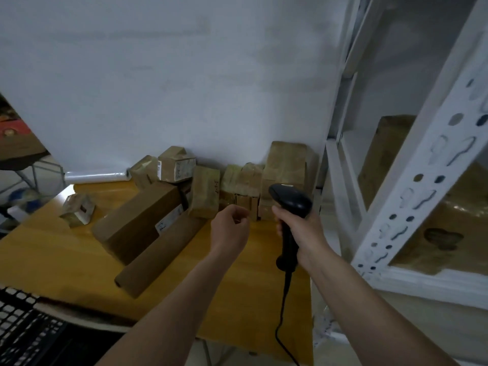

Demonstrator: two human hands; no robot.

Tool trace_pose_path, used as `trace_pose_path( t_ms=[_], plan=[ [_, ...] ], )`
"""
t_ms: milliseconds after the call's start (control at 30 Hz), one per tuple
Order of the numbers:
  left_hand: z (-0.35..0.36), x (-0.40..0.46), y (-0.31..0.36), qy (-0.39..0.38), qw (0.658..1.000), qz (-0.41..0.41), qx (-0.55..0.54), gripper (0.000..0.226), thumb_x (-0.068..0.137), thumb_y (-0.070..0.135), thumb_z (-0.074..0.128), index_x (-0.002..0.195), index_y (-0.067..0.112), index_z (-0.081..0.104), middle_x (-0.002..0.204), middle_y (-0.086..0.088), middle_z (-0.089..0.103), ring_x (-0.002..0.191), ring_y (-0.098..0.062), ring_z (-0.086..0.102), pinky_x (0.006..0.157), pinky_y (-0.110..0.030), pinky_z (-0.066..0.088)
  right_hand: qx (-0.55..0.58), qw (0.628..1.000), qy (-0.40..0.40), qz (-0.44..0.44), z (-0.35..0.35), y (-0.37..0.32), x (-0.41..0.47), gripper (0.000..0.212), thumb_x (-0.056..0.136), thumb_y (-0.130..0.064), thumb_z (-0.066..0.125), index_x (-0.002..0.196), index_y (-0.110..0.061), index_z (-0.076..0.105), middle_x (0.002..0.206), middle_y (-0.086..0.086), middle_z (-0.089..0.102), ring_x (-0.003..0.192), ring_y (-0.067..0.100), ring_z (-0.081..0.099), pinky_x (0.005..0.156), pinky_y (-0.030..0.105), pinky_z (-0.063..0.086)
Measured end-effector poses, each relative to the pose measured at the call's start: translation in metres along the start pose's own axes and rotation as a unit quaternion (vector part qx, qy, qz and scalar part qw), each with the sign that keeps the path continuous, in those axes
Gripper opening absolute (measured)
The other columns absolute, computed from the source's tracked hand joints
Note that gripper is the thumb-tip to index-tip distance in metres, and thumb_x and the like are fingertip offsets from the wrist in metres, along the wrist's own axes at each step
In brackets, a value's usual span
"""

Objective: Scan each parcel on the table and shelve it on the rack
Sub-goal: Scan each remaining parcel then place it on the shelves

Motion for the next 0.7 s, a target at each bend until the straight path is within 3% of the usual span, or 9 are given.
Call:
trace_pose_path(
  t_ms=[100,300,367,433,533,700],
  plan=[
    [0.014,0.02,-0.007,-0.007,1.0,-0.014,0.007,0.015,0.094,0.014,0.057,0.104,0.024,0.061,0.09,0.015,0.056,0.079,0.0,0.053,0.058,-0.015,0.039,0.023,0.999,0.026,0.012,0.005,0.001,0.022,0.018,0.081,-0.017,0.078,0.093,-0.01,0.067,0.07,0.003,0.064,0.059,0.014,0.06,0.056,0.025,0.052],
    [0.05,0.063,-0.01,-0.047,0.998,-0.044,0.018,0.036,0.09,0.013,0.064,0.124,0.017,0.052,0.117,0.002,0.051,0.093,-0.01,0.048,0.063,-0.013,0.038,0.066,0.99,0.12,0.014,-0.007,0.005,0.056,0.025,0.081,-0.023,0.078,0.101,-0.012,0.068,0.081,0.004,0.068,0.073,0.017,0.065,0.064,0.026,0.051],
    [0.066,0.079,-0.007,-0.062,0.997,-0.053,0.002,0.044,0.086,0.013,0.068,0.125,0.018,0.048,0.124,-0.001,0.047,0.104,-0.015,0.048,0.081,-0.023,0.049,0.071,0.983,0.171,0.006,-0.016,0.011,0.065,0.039,0.08,-0.027,0.078,0.113,-0.011,0.065,0.096,0.007,0.069,0.088,0.022,0.067,0.068,0.025,0.049],
    [0.082,0.093,-0.005,-0.07,0.995,-0.069,0.002,0.061,0.084,0.013,0.072,0.136,0.018,0.04,0.136,-0.004,0.039,0.122,-0.021,0.041,0.099,-0.034,0.045,0.071,0.976,0.206,0.011,-0.016,0.019,0.073,0.047,0.079,-0.032,0.079,0.118,-0.01,0.063,0.103,0.008,0.068,0.1,0.027,0.065,0.076,0.03,0.051],
    [0.102,0.113,-0.002,-0.076,0.995,-0.06,0.013,0.083,0.082,0.013,0.073,0.149,0.019,0.023,0.148,-0.005,0.025,0.135,-0.026,0.026,0.107,-0.037,0.035,0.076,0.968,0.239,0.028,-0.007,0.024,0.089,0.049,0.078,-0.036,0.079,0.119,-0.014,0.062,0.105,0.006,0.068,0.099,0.024,0.063,0.085,0.036,0.051],
    [0.126,0.145,-0.012,-0.108,0.992,-0.057,0.014,0.103,0.079,0.021,0.078,0.153,0.026,0.007,0.156,-0.003,0.012,0.143,-0.026,0.015,0.113,-0.041,0.028,0.085,0.954,0.289,0.009,-0.001,0.012,0.131,0.049,0.079,-0.032,0.079,0.12,-0.018,0.058,0.1,-0.004,0.063,0.103,0.019,0.059,0.088,0.032,0.046]
  ],
)
Point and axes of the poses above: each hand's wrist, its own x-axis towards the middle knuckle, its own z-axis out of the palm, y = z × x, the point moved 6 cm from there along x, towards the middle knuckle
